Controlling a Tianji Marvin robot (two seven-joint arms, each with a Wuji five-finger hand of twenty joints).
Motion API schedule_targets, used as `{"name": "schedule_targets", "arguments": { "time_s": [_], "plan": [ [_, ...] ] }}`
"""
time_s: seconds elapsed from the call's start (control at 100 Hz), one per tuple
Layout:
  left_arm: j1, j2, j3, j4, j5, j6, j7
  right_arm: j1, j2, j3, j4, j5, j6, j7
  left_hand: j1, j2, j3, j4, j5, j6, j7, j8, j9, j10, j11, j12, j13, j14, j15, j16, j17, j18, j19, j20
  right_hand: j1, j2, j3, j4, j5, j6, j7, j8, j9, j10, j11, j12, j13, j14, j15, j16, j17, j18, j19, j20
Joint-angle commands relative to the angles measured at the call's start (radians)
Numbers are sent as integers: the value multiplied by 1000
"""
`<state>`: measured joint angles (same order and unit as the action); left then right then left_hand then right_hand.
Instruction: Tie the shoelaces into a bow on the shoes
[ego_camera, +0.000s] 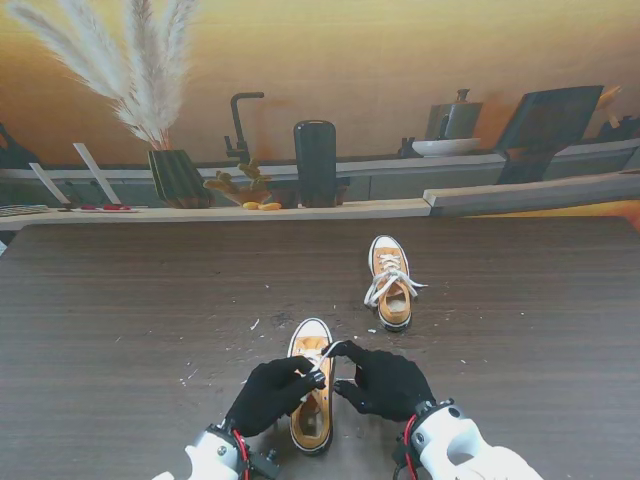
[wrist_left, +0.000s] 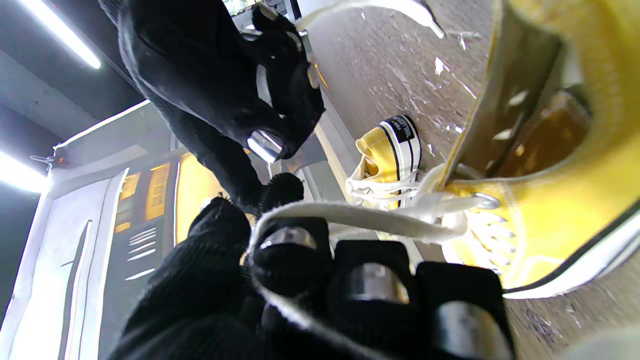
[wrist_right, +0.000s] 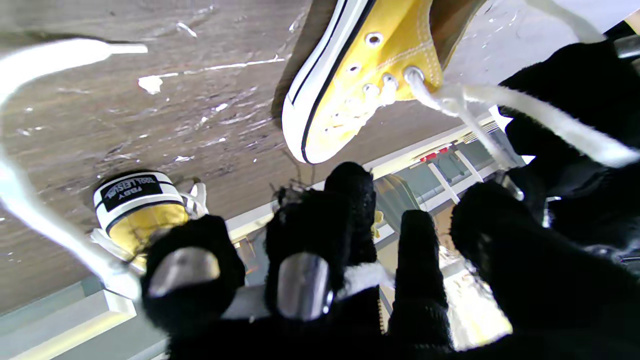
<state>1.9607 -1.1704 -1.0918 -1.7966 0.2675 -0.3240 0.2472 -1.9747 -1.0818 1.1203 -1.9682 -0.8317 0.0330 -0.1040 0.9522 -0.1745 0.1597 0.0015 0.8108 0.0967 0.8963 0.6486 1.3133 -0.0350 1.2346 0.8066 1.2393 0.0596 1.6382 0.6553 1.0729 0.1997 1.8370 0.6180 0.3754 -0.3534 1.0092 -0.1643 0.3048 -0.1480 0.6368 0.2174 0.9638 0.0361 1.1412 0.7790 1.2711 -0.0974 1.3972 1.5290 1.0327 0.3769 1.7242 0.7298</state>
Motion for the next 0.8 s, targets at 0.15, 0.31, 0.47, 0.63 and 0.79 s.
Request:
{"name": "schedule_targets", "arguments": {
  "time_s": [0.15,0.31,0.47,0.63,0.79],
  "plan": [
    [15,10,-12,-18,-18,-22,-45,23,-19,-17,66,15,-44,-88,29,26,-27,-19,-7,-23,17,14,46,24,16,7,34,-2,17,-22,16,-52,257,-18,24,-2,-18,27,-162,-128,22,-25,-165,22,-65,-48,-165,117,-212,41,-267,20,-174,55],
    [30,17,-29,-31,-9,-27,-65,39,-35,-34,111,33,-88,-180,27,18,-27,-15,-8,-26,6,3,46,27,17,8,34,-2,17,-22,16,-47,257,-21,-5,-29,1,25,-138,-185,38,-30,-216,33,-158,-151,-217,260,-530,-31,-430,31,-339,36],
    [40,23,-43,-39,-3,-29,-84,57,-53,-55,148,76,-122,-255,16,-5,-18,-2,-2,-40,-33,-49,47,24,17,9,34,-2,17,-22,16,-46,257,-23,-12,-90,53,26,-42,-182,72,-5,-123,27,-101,-143,-117,310,-616,-92,-385,44,-326,35],
    [46,27,-50,-43,-7,-38,-101,82,-72,-83,184,98,-127,-331,7,-21,-7,7,5,-45,-54,-85,51,25,16,11,34,-2,17,-22,16,-46,257,-24,9,-204,152,23,90,-172,86,38,17,-25,58,-19,-44,116,-235,23,-168,2,-118,57],
    [55,32,-56,-47,-9,-57,-115,102,-77,-101,200,76,-96,-373,0,-27,1,11,11,-43,-65,-106,51,27,18,13,34,-2,17,-22,16,-46,257,-24,16,-265,194,22,184,-178,85,59,169,-75,143,83,40,-96,59,-13,94,-42,68,-29]
  ]
}}
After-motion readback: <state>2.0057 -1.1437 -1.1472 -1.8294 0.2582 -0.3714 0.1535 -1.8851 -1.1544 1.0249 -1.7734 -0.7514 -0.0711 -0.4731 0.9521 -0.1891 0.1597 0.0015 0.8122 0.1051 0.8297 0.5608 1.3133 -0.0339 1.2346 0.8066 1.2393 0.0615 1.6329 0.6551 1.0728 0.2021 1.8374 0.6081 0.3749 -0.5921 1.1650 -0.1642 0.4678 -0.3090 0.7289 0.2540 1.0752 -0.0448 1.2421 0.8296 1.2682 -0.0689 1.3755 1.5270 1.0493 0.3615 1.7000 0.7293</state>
